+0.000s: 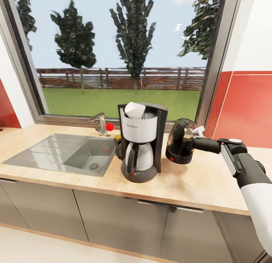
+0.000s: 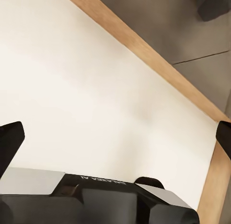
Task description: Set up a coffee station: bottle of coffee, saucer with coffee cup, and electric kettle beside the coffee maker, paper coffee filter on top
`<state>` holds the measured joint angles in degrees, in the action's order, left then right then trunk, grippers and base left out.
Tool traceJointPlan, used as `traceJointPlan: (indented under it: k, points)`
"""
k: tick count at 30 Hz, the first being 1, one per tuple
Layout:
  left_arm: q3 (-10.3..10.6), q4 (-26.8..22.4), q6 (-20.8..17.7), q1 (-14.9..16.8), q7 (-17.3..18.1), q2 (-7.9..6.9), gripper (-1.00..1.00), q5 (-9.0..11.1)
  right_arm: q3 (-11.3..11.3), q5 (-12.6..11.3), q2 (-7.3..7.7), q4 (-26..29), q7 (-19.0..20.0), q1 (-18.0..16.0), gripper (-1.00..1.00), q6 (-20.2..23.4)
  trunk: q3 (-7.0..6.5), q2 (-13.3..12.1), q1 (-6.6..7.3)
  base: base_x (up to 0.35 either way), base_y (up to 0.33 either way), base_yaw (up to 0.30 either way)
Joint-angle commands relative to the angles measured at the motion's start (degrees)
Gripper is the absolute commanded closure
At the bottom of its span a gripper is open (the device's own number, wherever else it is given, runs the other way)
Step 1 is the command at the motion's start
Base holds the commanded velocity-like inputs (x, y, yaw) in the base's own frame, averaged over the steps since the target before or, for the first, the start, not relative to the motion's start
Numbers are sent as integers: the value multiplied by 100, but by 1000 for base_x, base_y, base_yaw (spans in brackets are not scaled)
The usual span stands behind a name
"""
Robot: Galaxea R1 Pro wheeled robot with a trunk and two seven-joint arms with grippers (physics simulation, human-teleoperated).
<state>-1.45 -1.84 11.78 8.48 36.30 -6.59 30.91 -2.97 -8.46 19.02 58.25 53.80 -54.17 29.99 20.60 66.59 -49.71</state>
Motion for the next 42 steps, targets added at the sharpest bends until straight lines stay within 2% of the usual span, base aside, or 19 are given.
traceJointPlan:
  k: [1, 6, 13, 25, 30, 35, 42]
  points:
    - [-13, 8, 26, 5, 19, -1, -100, -14, -11, -77, 5, 3, -10, -6, 100, 42, 6, 4, -2, 112, 0, 0]
    - [-13, 8, 26, 5, 18, -1, -100, -14, -11, -77, 5, 2, -10, -6, 100, 42, 6, 4, -2, 30, 0, 0]
    - [-13, 8, 26, 5, 18, -1, -100, -14, -11, -70, -68, -5, -10, -6, 100, 42, 6, 4, -2, 47, 29, 0]
    - [-13, 8, 26, 5, 18, -1, -100, -14, -11, -72, -74, -143, -9, -6, 100, -4, 6, 4, -2, 4, 3, 0]
    - [-13, 8, 26, 5, 18, -1, -100, -14, -11, -69, -74, -162, -2, -6, 100, -324, 60, 124, -68, 0, 0, 0]
    - [-13, 8, 26, 5, 18, -1, -100, -14, -11, -69, -74, -165, -8, -6, 100, -364, 60, 124, -68, 0, 0, 0]
    - [-13, 8, 26, 5, 18, -1, -100, -14, -11, -68, -74, -165, -59, -6, 100, -370, 186, 405, -221, 0, 0, 0]
